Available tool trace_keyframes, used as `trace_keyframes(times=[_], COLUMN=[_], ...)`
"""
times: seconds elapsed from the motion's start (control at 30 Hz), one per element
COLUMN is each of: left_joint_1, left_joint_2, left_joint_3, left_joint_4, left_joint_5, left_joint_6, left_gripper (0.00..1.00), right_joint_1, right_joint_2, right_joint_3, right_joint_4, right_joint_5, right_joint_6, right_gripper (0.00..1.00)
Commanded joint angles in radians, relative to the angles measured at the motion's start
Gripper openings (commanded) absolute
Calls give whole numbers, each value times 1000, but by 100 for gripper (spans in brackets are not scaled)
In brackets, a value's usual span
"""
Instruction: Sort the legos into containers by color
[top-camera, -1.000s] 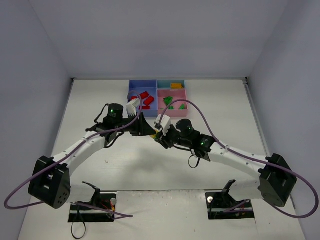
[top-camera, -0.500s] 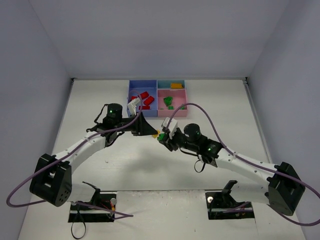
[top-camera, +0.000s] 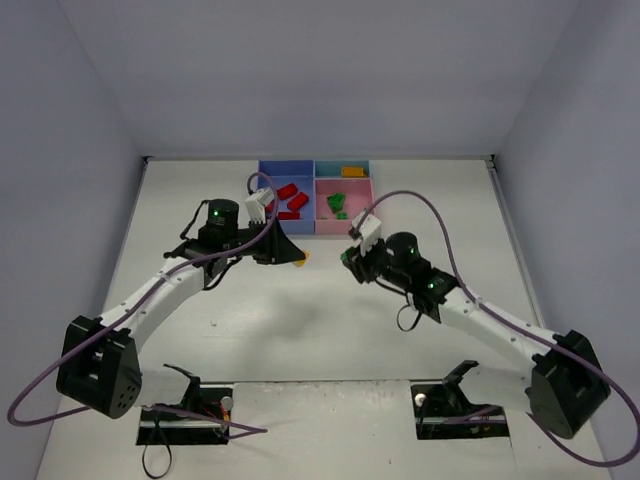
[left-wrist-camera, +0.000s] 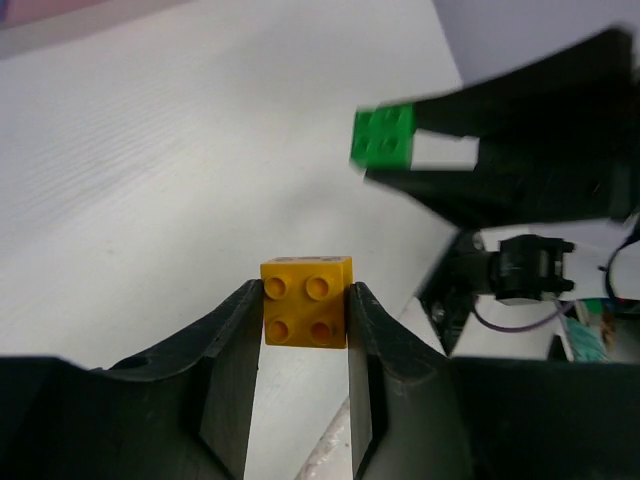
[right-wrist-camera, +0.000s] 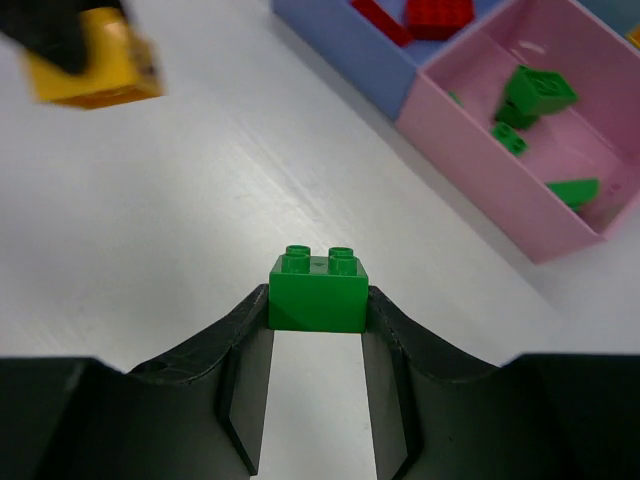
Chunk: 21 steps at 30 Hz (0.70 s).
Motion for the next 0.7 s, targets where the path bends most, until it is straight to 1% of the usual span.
trace_keyframes(times=[0.0, 0.03, 0.07, 0.1, 0.17, 0.2, 0.23, 0.27, 0.3, 0.33, 0.37, 0.4, 0.43, 0.5, 0.53, 0.6, 0.63, 0.67], left_joint_1=[9, 7, 7, 7, 3, 3, 0, -2, -3, -3, -3, -3, -3, -5, -3, -6, -5, -5], left_joint_2=[-80, -92, -126, -144, -192, -209, -221, -243, -252, -266, -270, -274, -280, -281, -280, -272, -261, -254], left_joint_3=[58, 53, 40, 33, 18, 15, 13, 10, 9, 4, 1, 0, -5, -17, -19, -19, -16, -5], left_joint_4=[-117, -124, -127, -128, -136, -141, -145, -148, -148, -148, -150, -147, -142, -127, -124, -110, -104, -95], left_joint_5=[-190, -216, -243, -293, -339, -368, -379, -388, -398, -399, -398, -395, -396, -398, -401, -401, -402, -402], left_joint_6=[118, 132, 139, 155, 173, 191, 201, 208, 216, 221, 224, 225, 225, 224, 222, 222, 221, 224], left_gripper=[4, 4, 4, 4, 4, 4, 4, 4, 4, 4, 4, 4, 4, 4, 4, 4, 4, 4], right_joint_1=[-77, -83, -95, -103, -121, -128, -140, -161, -169, -175, -178, -178, -180, -189, -192, -197, -198, -198], right_joint_2=[96, 166, 202, 281, 352, 419, 456, 493, 566, 602, 662, 688, 717, 795, 818, 866, 878, 892], right_joint_3=[170, 213, 306, 352, 467, 501, 535, 610, 645, 675, 731, 756, 780, 858, 877, 915, 925, 931], right_joint_4=[62, 47, 9, -9, -35, -39, -55, -68, -81, -93, -98, -98, -105, -139, -144, -159, -165, -170], right_joint_5=[97, 115, 150, 160, 181, 207, 206, 204, 204, 201, 204, 222, 223, 229, 226, 221, 219, 218], right_joint_6=[74, 79, 95, 105, 140, 154, 167, 204, 218, 226, 235, 238, 241, 269, 275, 298, 301, 304], right_gripper=[1, 1, 1, 2, 2, 2, 2, 3, 4, 7, 8, 9, 13, 18, 25, 34, 40, 43])
